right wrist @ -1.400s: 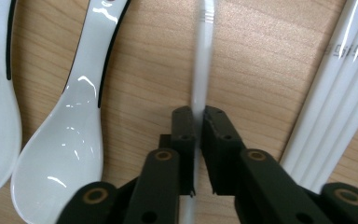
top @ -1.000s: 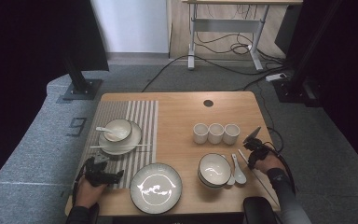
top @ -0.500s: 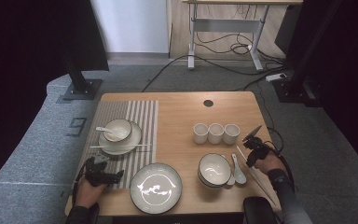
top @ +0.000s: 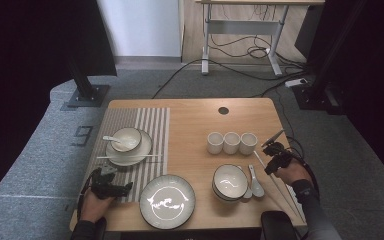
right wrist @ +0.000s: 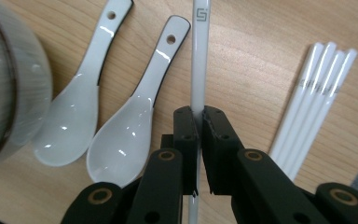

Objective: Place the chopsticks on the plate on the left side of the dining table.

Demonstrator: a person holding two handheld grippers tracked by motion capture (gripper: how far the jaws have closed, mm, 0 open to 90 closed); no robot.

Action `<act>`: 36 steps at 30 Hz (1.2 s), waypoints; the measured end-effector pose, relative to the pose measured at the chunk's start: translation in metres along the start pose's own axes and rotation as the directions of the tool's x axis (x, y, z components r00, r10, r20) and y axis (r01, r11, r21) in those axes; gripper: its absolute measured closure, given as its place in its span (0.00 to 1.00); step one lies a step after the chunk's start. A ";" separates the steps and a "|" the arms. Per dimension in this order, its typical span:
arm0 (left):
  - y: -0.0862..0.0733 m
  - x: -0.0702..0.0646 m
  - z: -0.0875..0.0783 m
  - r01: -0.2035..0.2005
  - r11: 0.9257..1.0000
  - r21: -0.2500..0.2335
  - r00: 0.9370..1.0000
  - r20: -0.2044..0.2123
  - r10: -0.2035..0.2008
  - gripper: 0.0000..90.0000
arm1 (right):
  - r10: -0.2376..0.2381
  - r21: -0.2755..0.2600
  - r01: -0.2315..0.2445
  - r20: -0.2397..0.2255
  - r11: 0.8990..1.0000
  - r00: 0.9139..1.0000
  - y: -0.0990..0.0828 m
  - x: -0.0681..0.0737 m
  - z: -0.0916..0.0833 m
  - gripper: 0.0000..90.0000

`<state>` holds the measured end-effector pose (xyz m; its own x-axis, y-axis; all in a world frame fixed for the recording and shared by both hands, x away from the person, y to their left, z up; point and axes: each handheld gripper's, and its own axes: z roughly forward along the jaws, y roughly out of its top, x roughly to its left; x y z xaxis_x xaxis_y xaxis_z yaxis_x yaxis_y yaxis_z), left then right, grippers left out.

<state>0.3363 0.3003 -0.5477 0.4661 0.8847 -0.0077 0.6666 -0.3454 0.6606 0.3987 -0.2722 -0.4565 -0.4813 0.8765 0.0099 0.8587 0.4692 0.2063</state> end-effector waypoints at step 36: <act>0.011 -0.009 -0.015 -0.078 0.991 -0.111 0.997 0.018 0.081 0.08 | -0.271 -0.065 0.270 0.003 0.961 0.963 0.037 0.049 -0.069 0.94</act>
<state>0.3303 0.2935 -0.5289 0.5286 0.8482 0.0323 0.5595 -0.3768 0.7382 0.3949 -0.2196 -0.3805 -0.6953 0.7170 -0.0492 0.6833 0.6807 0.2643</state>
